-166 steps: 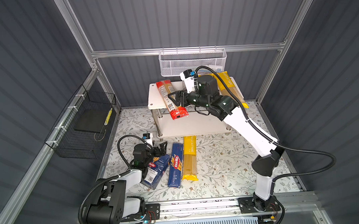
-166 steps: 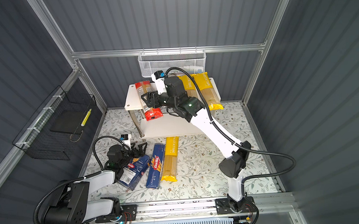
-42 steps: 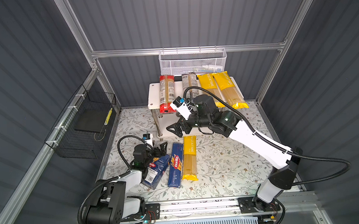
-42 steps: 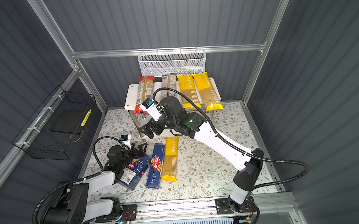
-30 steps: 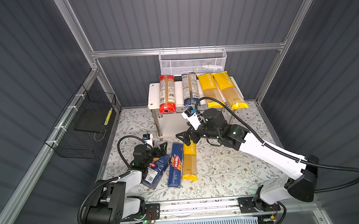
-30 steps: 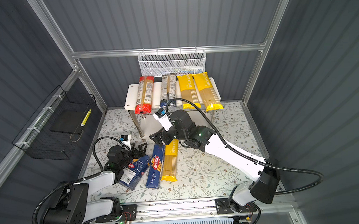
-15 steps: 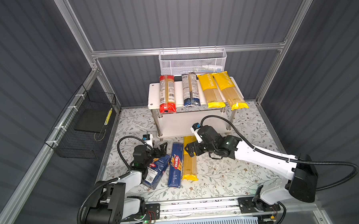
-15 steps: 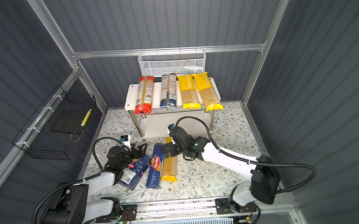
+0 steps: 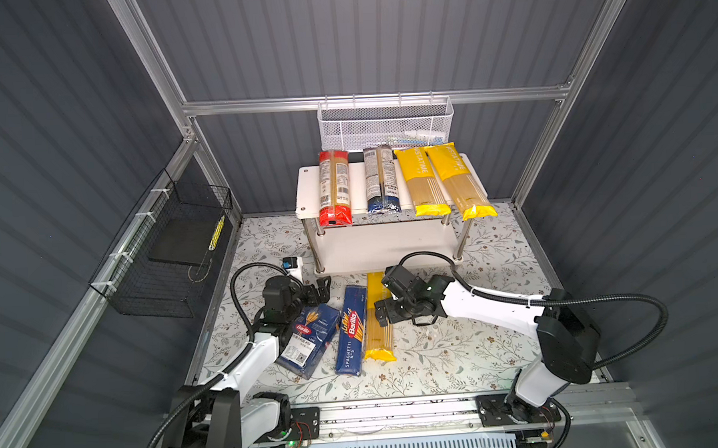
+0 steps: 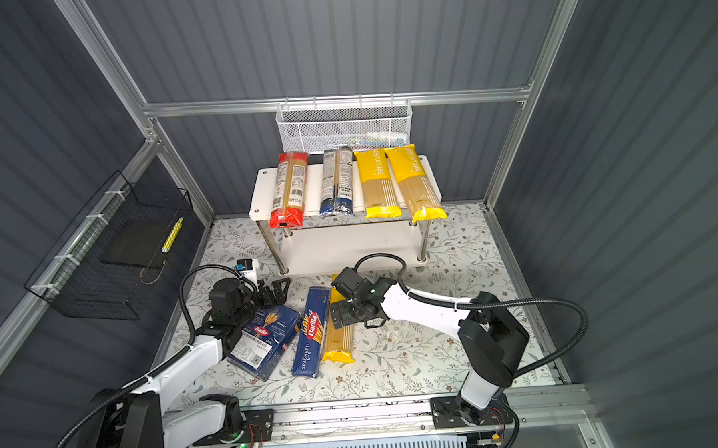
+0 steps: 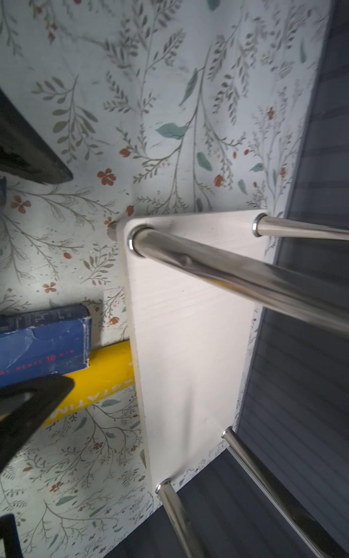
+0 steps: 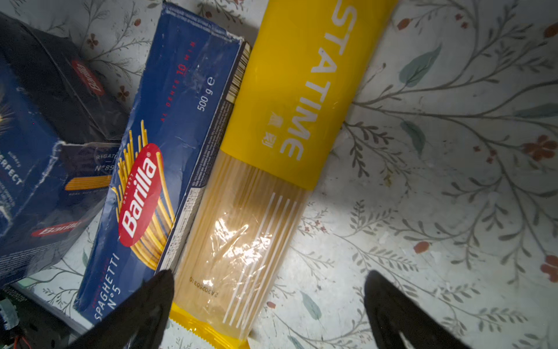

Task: Place and organize the pasta boxes and bags onto the shelf
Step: 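Move the right gripper down over the yellow PASTATIME bag on the table, then close the right gripper around the yellow PASTATIME bag's lower end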

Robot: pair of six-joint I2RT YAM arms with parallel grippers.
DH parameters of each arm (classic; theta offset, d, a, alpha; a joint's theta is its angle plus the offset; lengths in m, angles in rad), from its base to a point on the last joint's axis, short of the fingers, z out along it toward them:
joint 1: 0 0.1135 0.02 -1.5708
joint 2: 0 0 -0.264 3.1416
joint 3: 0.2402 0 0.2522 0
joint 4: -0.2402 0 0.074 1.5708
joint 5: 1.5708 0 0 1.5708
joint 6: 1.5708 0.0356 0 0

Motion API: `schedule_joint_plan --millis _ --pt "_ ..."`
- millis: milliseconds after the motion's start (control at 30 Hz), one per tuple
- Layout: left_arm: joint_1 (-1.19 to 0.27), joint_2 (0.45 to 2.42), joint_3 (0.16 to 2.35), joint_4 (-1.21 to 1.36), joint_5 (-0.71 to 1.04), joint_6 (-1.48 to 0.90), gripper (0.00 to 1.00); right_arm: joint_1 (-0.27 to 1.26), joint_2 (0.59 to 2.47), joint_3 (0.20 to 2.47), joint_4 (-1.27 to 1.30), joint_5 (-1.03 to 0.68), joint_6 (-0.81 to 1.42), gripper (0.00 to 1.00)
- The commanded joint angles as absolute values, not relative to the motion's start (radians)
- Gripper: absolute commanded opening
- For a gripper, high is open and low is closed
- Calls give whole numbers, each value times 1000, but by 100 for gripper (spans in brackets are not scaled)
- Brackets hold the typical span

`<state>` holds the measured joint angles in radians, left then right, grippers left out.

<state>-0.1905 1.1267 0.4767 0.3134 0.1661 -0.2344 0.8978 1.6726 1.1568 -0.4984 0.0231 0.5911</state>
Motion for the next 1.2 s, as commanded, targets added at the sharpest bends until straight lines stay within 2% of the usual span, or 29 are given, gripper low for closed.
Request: schedule_joint_plan --millis 0,233,367,767,1167 --pt "-174 1091 503 168 125 -132 99 877 1722 1213 -502 -26 575 99" --pt "-89 1083 425 259 218 -83 99 836 1769 1207 -485 -44 583 99" --pt "-84 1035 372 341 188 -78 99 836 1800 1245 -502 -33 565 99" --pt "-84 1151 463 261 252 -54 99 839 1870 1254 -476 -20 565 99" --pt "-84 1141 460 259 242 -60 99 857 1911 1292 -500 -19 542 99"
